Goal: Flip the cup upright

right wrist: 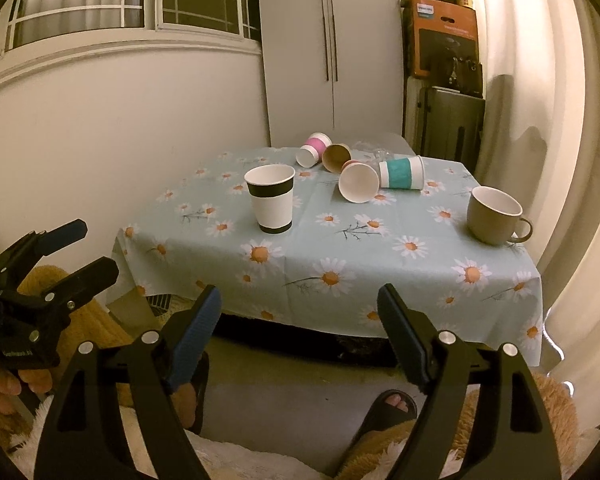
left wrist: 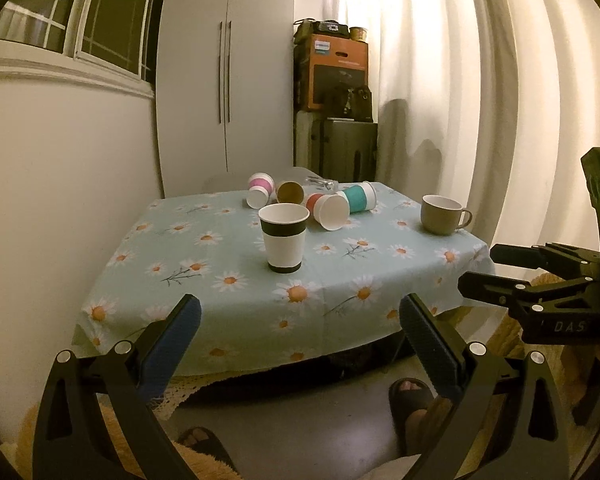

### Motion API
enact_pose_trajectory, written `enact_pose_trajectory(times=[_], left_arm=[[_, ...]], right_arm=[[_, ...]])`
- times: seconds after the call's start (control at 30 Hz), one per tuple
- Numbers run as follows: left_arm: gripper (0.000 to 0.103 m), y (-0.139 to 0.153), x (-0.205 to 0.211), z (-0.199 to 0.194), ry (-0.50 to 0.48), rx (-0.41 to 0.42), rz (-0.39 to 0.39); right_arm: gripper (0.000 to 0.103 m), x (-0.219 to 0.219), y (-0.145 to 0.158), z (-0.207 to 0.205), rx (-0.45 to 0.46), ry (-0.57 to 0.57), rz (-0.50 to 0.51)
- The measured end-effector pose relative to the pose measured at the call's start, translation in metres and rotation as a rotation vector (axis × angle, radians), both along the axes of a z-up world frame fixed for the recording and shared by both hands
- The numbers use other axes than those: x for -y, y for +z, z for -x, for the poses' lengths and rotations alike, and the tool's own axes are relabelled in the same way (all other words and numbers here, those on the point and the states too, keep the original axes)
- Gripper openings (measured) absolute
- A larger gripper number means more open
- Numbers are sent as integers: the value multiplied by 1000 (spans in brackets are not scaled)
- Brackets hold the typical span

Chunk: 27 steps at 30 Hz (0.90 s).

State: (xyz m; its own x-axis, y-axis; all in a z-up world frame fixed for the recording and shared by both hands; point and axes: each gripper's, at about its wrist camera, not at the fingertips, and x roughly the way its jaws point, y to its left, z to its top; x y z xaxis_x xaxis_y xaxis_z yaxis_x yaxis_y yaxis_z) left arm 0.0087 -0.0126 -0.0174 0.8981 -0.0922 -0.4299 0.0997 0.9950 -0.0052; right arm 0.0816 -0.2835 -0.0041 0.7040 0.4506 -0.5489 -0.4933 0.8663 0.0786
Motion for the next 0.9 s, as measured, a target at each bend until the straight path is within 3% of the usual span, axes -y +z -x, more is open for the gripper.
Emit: enact_pose_trajectory(times=[0.9], left_arm=[[97,-2,2,0,-10,-4,-12]], right_arm=[[93,1,-1,2,13,0,18]])
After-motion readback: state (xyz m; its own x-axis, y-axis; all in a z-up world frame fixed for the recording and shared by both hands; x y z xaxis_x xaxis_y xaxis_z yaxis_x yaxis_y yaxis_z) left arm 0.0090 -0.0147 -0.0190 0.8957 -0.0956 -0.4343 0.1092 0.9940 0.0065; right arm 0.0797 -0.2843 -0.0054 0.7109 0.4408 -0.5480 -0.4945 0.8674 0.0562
